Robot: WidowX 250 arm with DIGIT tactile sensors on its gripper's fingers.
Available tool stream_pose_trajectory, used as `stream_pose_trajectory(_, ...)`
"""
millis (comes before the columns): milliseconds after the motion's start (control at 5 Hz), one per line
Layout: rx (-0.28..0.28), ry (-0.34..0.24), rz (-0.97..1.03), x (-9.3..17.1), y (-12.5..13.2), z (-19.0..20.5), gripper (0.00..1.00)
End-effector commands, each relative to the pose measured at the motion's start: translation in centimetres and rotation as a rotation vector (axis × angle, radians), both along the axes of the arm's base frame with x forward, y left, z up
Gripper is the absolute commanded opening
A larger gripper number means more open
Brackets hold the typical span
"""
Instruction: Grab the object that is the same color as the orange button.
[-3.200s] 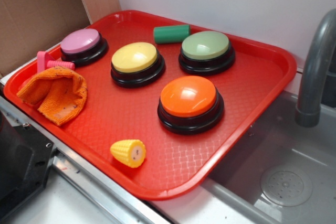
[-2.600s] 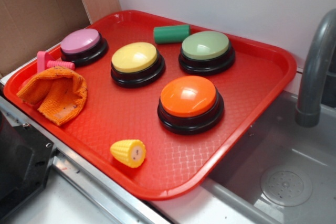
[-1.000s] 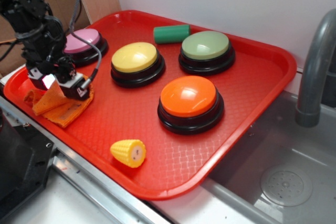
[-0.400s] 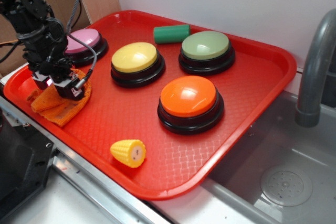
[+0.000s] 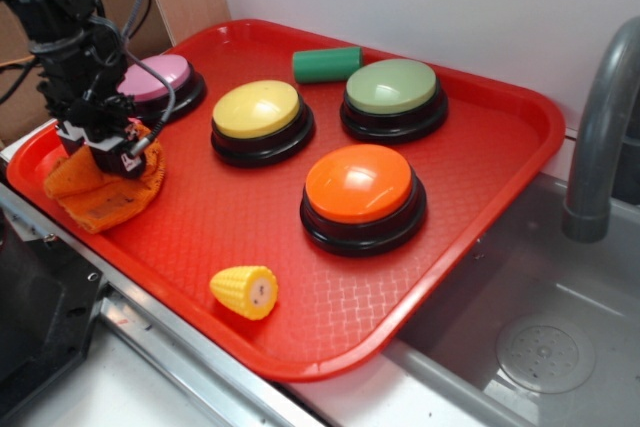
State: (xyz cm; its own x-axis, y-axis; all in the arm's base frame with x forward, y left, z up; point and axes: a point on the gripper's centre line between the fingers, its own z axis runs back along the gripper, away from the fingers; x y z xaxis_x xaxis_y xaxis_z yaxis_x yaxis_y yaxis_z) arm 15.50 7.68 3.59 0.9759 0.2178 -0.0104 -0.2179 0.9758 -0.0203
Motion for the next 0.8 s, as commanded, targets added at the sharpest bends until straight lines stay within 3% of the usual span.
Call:
stream_pose_trajectory(0,-0.036,-0.056,-0.152,1.9,-2.0,5.9,0.00)
stream_pose_trajectory(200,-0.028,-0.081,-0.320,3.4,-6.4,9.8,0.00)
stream_pose_trajectory(400,-0.010,-0.086,-0.389,3.6,-8.9,11.0,0.00)
stream_pose_trajectory(600,0.021,-0.064,-0.408,3.6,-9.4,11.0,0.00)
